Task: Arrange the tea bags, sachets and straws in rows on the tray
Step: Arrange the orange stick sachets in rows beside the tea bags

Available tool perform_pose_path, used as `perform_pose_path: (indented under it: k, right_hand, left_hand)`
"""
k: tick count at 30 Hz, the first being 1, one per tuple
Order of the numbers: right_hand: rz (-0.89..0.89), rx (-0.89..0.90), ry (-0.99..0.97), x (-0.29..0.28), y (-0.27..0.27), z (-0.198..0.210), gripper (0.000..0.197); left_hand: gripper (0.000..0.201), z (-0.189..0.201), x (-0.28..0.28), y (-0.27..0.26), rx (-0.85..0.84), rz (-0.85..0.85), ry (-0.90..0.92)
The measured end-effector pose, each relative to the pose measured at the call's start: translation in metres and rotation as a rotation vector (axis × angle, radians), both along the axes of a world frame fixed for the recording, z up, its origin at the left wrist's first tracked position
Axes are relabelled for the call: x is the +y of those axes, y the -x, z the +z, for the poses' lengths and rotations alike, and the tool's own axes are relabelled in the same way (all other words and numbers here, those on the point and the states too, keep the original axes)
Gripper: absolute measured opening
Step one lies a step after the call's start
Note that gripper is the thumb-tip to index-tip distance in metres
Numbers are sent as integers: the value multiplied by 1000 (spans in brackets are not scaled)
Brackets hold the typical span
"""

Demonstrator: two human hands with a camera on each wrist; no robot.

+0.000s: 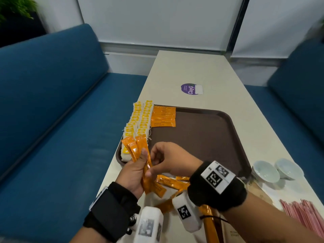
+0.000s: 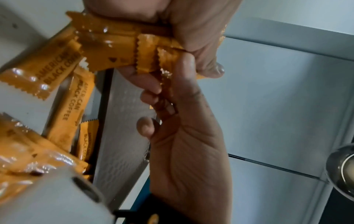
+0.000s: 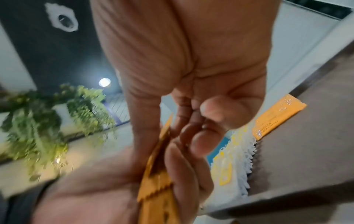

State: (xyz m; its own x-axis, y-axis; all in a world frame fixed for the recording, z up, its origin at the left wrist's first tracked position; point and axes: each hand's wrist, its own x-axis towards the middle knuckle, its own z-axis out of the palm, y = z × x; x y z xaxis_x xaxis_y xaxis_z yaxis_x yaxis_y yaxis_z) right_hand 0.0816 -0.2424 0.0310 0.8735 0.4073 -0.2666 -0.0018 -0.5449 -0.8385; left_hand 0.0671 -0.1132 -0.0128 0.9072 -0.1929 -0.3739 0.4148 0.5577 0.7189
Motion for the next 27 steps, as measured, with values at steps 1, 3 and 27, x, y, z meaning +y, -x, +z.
perform_pose_path:
  k: [1,3,27]
  right_hand:
    - [-31,-60,26,2,2,-4,32]
    - [-101,-86,-19,1,4,-9,28]
    - [-562,74,-411,-58,-83,-4,16]
  left_hand:
    - [45,1,-2,0,2,-3,25]
    - [44,2,-4,1,-5,-15,25]
    - [43,-5,23,-13,34,9,-326]
